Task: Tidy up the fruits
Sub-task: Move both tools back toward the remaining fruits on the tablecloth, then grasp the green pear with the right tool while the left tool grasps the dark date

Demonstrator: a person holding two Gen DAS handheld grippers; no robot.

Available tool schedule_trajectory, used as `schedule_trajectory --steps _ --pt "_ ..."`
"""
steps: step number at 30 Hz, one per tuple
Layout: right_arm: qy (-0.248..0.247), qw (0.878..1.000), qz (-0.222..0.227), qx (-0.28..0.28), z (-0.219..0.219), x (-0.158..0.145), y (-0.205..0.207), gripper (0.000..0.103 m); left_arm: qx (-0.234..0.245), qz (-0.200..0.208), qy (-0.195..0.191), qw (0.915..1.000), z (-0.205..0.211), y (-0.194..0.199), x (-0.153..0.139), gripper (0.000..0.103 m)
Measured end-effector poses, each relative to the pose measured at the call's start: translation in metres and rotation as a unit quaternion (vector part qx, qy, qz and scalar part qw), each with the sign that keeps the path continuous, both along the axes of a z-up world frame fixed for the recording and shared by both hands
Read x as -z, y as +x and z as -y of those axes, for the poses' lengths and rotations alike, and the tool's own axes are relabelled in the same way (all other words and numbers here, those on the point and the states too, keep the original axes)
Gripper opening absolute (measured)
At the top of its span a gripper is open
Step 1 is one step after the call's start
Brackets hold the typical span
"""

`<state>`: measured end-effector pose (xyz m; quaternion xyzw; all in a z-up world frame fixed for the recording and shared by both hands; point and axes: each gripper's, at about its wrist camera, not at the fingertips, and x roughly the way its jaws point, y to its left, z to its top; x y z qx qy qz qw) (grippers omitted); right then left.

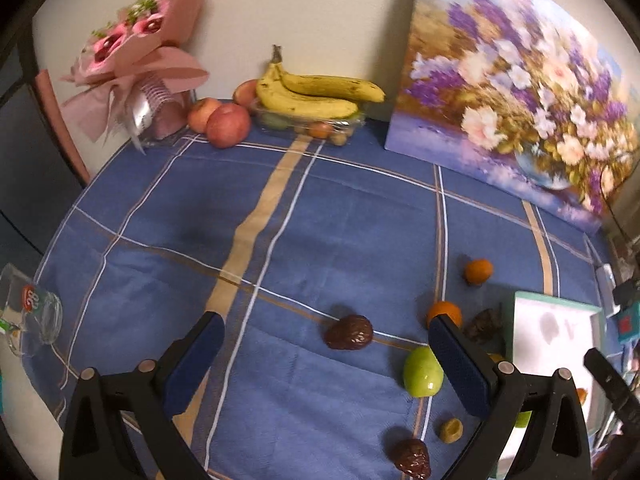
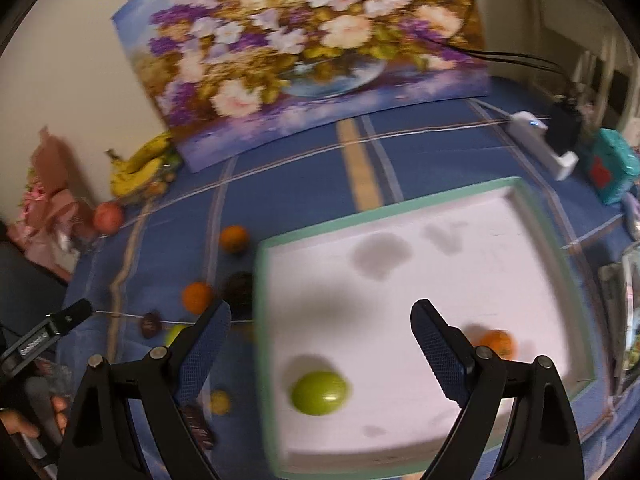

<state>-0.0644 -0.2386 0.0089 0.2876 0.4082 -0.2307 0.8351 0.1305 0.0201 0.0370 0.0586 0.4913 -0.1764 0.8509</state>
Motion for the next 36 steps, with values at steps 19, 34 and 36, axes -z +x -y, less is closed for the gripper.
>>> schedule_trajectory --steps 19,34,36 --pt "-0.035 0.992 0.017 -0.122 -0.085 -0.019 0.080 0.088 -0.023 -0.040 -0.032 0.9984 -0.024 0.039 0.007 0.102" --pt "-0.022 0.985 -0.054 -0.165 -0.107 0.024 0.121 0.072 -0.036 -0.138 -0.039 0.9890 -0.011 0.059 0.073 0.101" --pt "-0.016 0.983 -0.067 -0.168 -0.109 0.034 0.124 0.072 -0.034 -0.146 -0.037 0.9880 -0.007 0.059 0.080 0.101"
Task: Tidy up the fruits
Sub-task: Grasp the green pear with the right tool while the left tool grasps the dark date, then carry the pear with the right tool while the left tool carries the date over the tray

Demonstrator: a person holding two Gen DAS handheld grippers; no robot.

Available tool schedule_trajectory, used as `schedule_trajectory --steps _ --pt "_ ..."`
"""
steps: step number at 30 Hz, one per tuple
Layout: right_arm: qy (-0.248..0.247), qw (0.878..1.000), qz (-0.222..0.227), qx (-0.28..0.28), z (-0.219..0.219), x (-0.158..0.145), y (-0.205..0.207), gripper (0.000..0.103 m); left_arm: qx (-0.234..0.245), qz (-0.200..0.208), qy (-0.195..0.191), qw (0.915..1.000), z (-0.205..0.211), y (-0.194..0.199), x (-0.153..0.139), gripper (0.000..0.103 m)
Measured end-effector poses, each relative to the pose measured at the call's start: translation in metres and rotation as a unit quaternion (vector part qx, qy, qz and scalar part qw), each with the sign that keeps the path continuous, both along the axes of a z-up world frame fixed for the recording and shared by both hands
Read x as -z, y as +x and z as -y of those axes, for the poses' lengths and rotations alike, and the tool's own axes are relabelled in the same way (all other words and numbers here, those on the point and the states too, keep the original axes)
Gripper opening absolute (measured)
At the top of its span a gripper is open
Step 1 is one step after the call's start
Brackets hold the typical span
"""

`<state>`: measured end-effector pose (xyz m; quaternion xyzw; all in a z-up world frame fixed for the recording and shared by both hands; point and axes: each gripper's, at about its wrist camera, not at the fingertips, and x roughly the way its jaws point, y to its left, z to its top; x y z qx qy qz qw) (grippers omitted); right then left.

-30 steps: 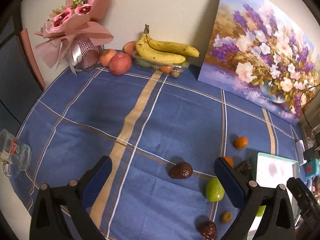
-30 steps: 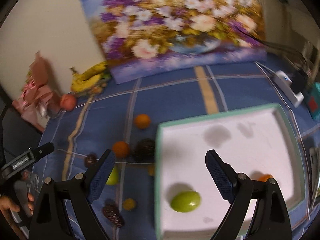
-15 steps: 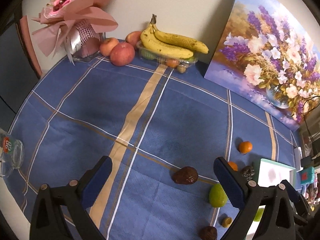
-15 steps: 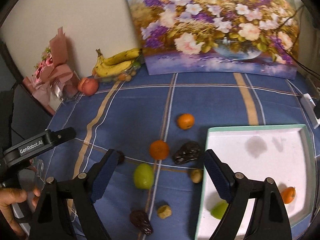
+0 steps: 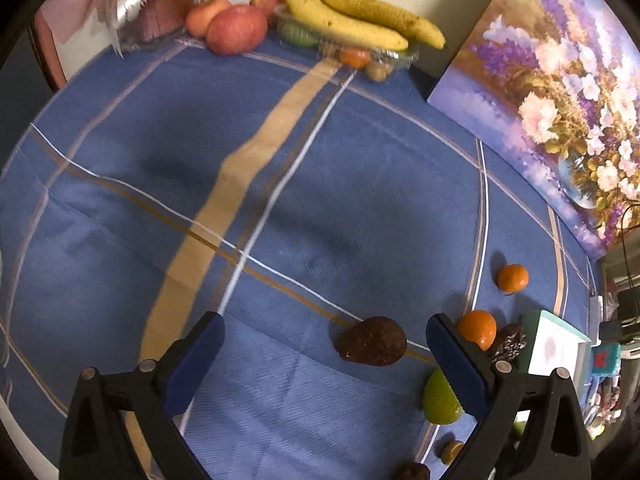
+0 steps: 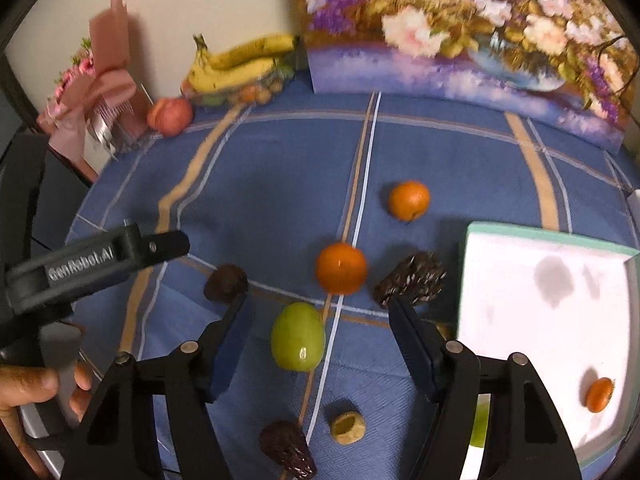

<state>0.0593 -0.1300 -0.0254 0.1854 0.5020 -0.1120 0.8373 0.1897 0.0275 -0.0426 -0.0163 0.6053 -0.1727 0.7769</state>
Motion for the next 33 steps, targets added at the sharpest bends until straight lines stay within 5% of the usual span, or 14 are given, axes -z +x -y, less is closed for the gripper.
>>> schedule_trajectory --steps 9,16,20,26,33 --pt "0.007 0.999 -0.044 -0.019 -0.010 0.033 0.009 0.072 0.017 -0.033 0.006 0.9993 0.016 -0.004 0.026 0.101" --pt "0.005 0.997 -0.065 -0.033 -0.019 0.050 0.013 0.067 0.020 -0.044 0.002 0.9988 0.021 -0.005 0.034 0.082" --pt "0.000 0.997 -0.068 -0.039 -0.021 0.053 0.015 0.064 0.028 -0.048 -0.014 0.9984 0.023 -0.005 0.033 0.049" --pt "0.013 0.997 -0.058 -0.044 -0.021 0.050 0.016 0.042 0.032 -0.047 -0.018 0.9982 0.025 -0.008 0.029 0.049" --pt "0.021 0.998 -0.043 -0.043 -0.017 0.038 0.006 0.041 0.029 -0.023 -0.027 0.9990 0.019 -0.012 0.005 0.049"
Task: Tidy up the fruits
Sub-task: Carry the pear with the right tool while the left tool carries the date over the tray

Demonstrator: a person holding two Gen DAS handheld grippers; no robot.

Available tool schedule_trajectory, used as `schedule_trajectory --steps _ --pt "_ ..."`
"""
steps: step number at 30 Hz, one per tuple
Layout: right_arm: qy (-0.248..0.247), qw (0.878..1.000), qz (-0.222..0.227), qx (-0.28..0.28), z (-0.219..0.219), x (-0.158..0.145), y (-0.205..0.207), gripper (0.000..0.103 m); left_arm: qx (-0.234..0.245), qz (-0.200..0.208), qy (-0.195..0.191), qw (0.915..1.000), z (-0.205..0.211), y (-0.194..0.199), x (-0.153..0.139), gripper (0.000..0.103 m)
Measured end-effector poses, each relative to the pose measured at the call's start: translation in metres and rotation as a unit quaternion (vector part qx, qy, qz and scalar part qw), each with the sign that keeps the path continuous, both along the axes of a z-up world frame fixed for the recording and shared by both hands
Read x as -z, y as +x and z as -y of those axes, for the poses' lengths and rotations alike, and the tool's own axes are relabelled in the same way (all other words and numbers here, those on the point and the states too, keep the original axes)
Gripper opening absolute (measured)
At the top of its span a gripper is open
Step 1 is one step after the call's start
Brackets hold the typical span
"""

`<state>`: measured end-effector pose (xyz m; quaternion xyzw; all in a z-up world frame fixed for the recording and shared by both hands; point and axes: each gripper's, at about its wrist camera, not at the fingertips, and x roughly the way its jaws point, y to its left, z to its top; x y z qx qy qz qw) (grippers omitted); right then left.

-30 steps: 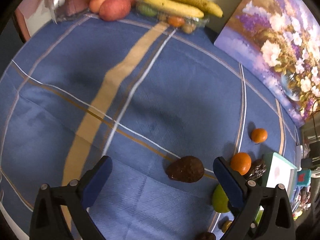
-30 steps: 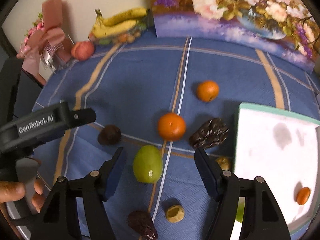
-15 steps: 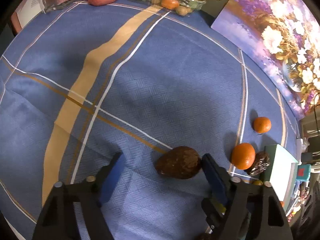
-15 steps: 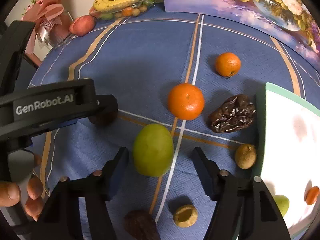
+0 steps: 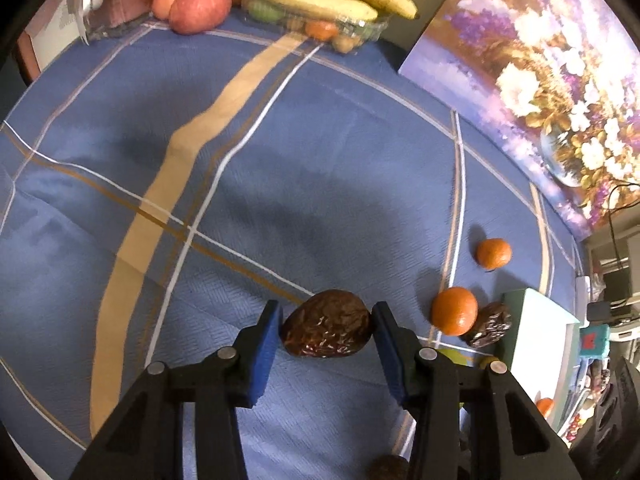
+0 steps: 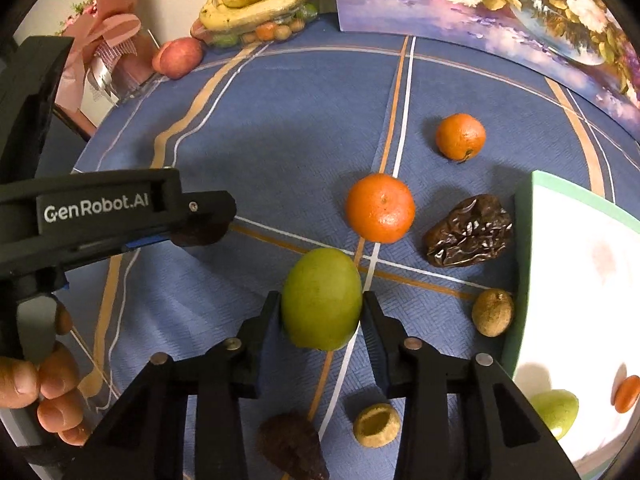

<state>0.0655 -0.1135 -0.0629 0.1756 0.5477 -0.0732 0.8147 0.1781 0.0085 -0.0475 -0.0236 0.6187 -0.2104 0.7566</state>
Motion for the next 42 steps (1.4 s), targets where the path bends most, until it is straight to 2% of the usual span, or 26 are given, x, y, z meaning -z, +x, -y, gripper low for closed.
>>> schedule_trajectory --steps 10,27,35,42 --pt "0.004 0.999 0.045 0.022 0.017 -0.036 -0.023 0.041 -0.004 0.043 -0.013 0.9990 -0.004 -0.011 -0.042 0.049" --pt "-0.008 0.998 0.047 0.049 0.033 -0.058 -0.055 0.041 0.021 0.081 -0.036 0.9958 0.015 -0.041 -0.082 0.049" --pt "-0.016 0.994 0.035 0.100 0.078 -0.064 -0.085 0.041 0.055 0.078 -0.033 0.9949 0.040 -0.058 -0.079 0.049" --pt "-0.036 0.985 0.020 0.165 0.129 -0.064 -0.124 0.041 0.098 0.076 -0.033 0.9918 0.070 -0.080 -0.078 0.049"
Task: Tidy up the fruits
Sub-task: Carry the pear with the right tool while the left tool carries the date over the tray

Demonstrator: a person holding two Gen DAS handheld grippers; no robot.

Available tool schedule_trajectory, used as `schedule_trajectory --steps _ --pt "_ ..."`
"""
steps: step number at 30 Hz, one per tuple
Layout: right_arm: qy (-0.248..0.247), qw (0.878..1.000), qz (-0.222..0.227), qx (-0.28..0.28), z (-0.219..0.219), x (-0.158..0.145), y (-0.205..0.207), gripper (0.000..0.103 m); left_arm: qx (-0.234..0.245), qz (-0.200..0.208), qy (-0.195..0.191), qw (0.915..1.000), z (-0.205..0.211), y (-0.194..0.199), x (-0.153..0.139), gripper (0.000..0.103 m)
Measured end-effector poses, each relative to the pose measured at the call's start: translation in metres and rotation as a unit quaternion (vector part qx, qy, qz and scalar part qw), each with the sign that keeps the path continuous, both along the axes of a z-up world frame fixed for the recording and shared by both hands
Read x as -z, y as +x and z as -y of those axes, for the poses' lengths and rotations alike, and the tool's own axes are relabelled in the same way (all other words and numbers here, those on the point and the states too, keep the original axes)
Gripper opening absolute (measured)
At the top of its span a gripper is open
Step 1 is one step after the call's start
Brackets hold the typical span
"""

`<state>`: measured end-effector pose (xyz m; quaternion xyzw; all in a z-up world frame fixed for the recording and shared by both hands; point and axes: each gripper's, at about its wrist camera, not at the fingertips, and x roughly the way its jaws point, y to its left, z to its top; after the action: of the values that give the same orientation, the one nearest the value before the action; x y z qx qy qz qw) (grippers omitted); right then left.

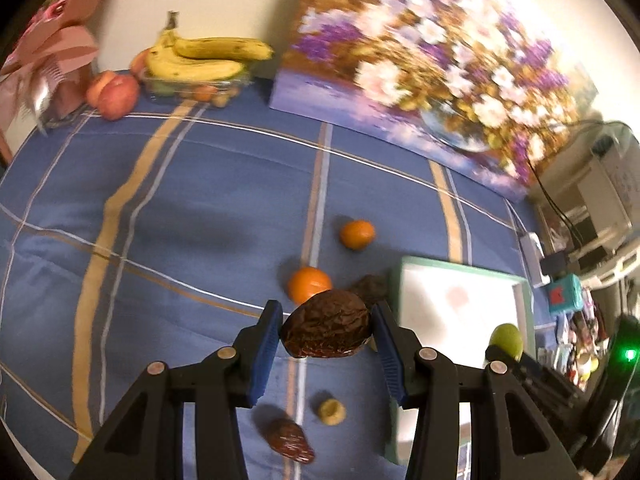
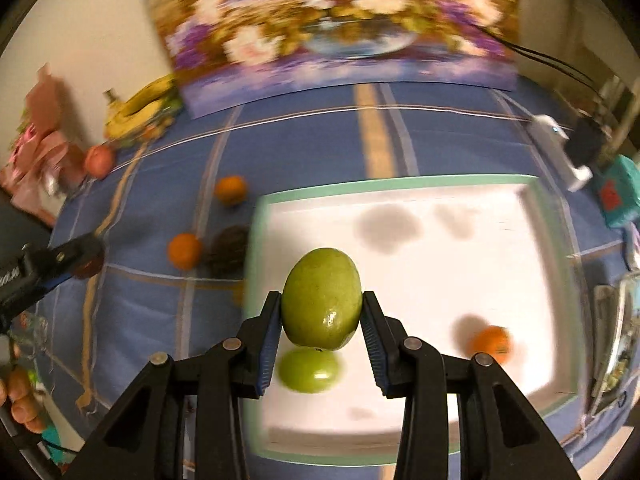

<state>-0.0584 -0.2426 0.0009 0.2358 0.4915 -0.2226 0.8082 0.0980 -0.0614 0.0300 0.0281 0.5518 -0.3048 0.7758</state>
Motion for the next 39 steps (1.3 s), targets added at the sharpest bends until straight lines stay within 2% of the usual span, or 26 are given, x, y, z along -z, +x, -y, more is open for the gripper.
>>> schedule_trajectory --steps 10,16,23,31,39 --pt "-0.006 0.997 0.000 0.080 0.052 -0.003 -0.048 0.041 0.071 0.000 0.002 0.9975 0.046 -0.045 0.004 0.049" --pt "-0.022 0.993 0.010 0.114 0.067 -0.009 -0.065 0.041 0.126 0.003 0.004 0.9920 0.080 -0.079 0.004 0.049" --pt "-0.031 0.991 0.009 0.130 0.077 -0.011 -0.077 0.041 0.166 0.009 0.025 0.9857 0.105 -0.109 0.010 0.049" --pt "-0.031 0.989 0.003 0.146 0.088 -0.012 -0.092 0.041 0.202 -0.002 0.040 0.9786 0.120 -0.133 0.021 0.049" --pt "-0.030 0.988 -0.007 0.150 0.089 -0.009 -0.099 0.041 0.221 -0.006 0.070 0.9728 0.125 -0.152 0.041 0.049"
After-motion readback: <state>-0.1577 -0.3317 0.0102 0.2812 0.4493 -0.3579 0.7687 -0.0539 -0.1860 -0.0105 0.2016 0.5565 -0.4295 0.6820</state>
